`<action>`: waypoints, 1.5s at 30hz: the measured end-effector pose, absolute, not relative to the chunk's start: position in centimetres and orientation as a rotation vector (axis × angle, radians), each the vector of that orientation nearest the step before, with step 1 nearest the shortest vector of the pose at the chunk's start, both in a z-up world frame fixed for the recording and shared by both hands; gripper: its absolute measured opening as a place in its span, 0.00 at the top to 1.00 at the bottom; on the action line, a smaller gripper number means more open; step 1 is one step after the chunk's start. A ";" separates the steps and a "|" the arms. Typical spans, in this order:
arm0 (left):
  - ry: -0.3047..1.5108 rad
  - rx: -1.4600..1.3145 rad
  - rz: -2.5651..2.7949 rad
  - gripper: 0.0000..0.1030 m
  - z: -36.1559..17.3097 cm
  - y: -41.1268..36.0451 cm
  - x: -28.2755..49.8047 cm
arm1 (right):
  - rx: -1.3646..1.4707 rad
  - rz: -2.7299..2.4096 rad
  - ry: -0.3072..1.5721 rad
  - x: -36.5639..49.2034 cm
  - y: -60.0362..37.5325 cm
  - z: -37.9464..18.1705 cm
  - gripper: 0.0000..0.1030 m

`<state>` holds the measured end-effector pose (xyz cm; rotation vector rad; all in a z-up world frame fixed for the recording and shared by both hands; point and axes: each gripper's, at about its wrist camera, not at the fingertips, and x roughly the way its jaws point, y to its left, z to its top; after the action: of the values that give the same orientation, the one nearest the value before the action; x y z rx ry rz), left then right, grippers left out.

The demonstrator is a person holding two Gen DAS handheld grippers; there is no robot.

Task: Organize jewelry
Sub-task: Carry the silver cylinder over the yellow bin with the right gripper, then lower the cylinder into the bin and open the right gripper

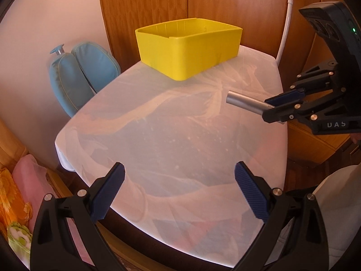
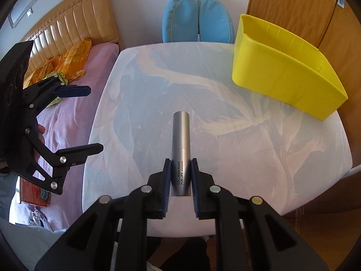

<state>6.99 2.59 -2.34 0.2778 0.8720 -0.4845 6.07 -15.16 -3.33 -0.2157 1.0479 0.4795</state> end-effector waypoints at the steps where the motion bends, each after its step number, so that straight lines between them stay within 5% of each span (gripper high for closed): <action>1: 0.865 0.268 -0.482 0.08 -1.5 2.4 7.7 | -0.206 0.485 1.033 6.6 -15.6 -2.8 0.82; 15: 0.725 0.272 -0.308 0.08 8.1 -9.7 24.3 | -0.187 0.629 0.777 22.2 -25.1 4.4 0.82; 30: 0.980 0.212 -0.271 0.08 1.7 -19.2 40.3 | -0.262 0.607 0.964 41.5 -32.3 -2.0 0.82; 45: 1.028 0.231 -0.322 0.08 -1.4 -19.4 42.8 | -0.290 0.539 1.077 43.7 -32.7 -5.0 0.82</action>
<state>42.83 -19.37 -1.37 0.2314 1.0281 -0.3224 43.67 -32.73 -4.97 -0.2898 1.0767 0.5391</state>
